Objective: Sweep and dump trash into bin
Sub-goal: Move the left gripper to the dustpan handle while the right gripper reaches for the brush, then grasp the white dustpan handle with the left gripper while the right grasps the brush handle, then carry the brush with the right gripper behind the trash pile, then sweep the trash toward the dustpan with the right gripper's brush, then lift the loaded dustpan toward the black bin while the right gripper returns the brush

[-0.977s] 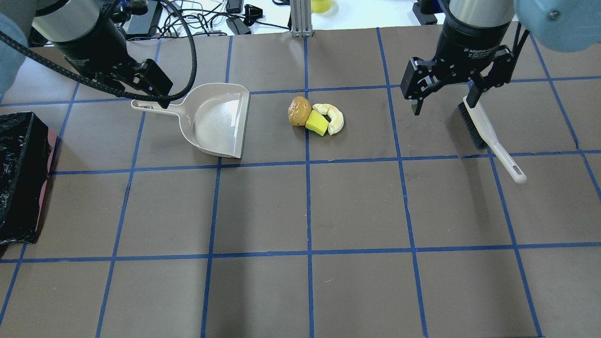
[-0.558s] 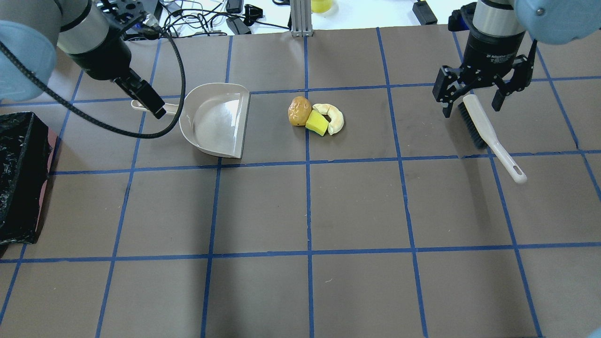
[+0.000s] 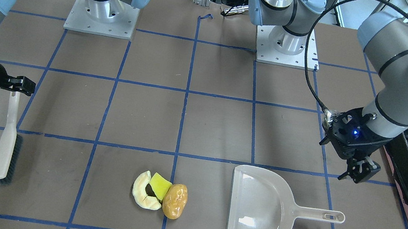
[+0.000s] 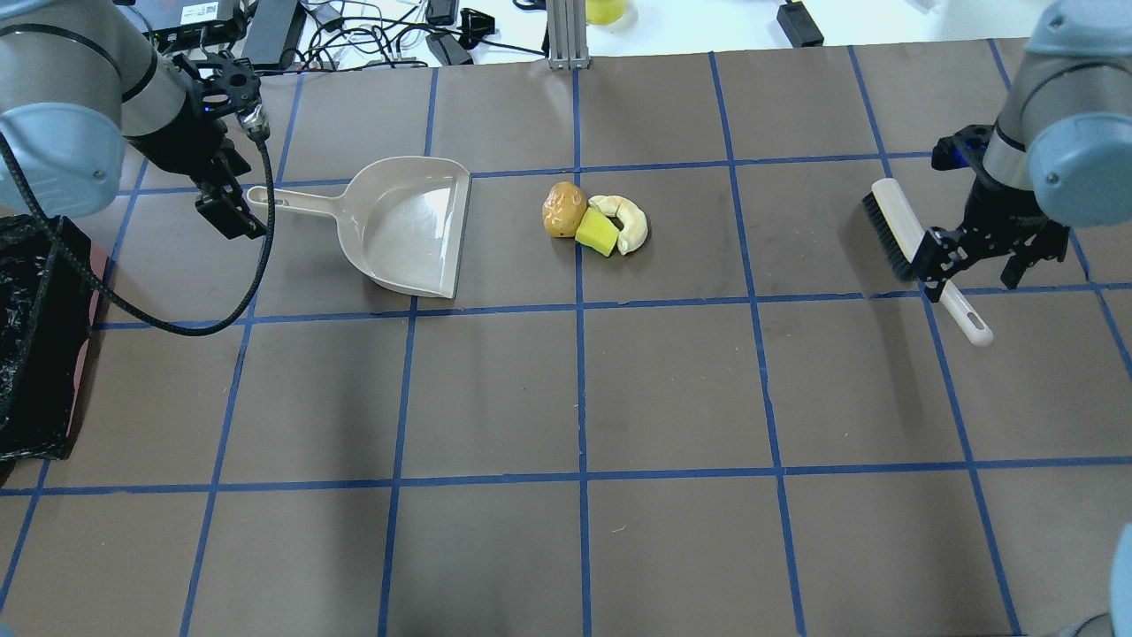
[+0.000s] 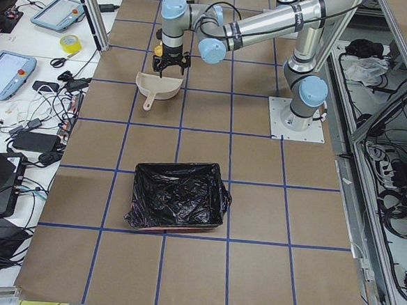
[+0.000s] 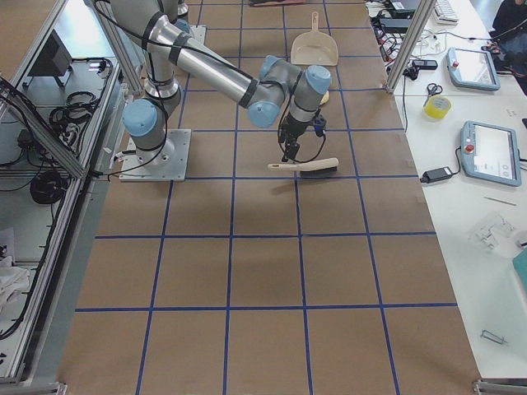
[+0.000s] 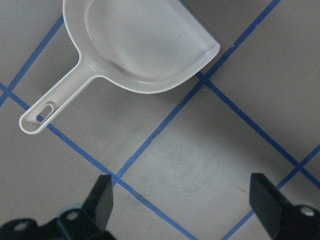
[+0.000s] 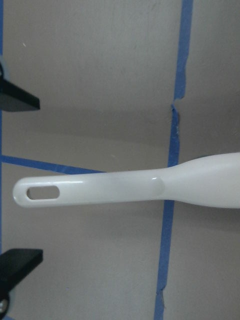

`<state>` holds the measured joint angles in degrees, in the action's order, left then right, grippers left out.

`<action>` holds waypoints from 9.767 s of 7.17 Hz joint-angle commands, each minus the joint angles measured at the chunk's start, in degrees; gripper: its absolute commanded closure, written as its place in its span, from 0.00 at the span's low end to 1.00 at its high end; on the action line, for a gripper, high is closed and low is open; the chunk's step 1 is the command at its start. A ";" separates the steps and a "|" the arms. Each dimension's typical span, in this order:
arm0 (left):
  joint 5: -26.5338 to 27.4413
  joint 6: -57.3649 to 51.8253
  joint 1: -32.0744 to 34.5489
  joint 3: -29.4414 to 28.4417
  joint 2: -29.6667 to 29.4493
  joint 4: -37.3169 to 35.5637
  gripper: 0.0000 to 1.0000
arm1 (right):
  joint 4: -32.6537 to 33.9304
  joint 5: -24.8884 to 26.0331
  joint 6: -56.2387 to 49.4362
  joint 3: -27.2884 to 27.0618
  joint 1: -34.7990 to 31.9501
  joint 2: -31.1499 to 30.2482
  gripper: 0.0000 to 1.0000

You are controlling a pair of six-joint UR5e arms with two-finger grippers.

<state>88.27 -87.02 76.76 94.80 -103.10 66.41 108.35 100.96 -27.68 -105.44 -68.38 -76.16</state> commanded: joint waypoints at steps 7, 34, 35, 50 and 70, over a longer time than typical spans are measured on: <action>3.14 -10.56 1.28 -12.18 -17.13 -0.31 0.06 | 7.23 -4.45 -6.95 -6.36 4.05 -0.48 0.76; 5.69 -10.45 1.64 -10.07 -19.42 -3.12 1.00 | -12.11 -1.99 64.58 24.75 -43.50 19.89 1.00; 5.60 -10.45 1.73 -10.07 -19.42 -3.12 1.00 | -12.02 -3.47 66.07 25.54 -43.85 20.78 1.00; 6.30 -9.83 1.73 -10.33 -19.25 -2.60 1.00 | -12.81 -9.19 45.89 37.75 -51.49 26.23 1.00; -1.94 -12.37 -3.53 -9.28 -16.62 -1.46 1.00 | -39.29 -9.68 46.90 16.50 -29.08 -11.39 1.00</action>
<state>88.60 -98.89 75.30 85.48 -120.48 64.24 68.46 87.94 26.09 -78.73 -105.39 -78.32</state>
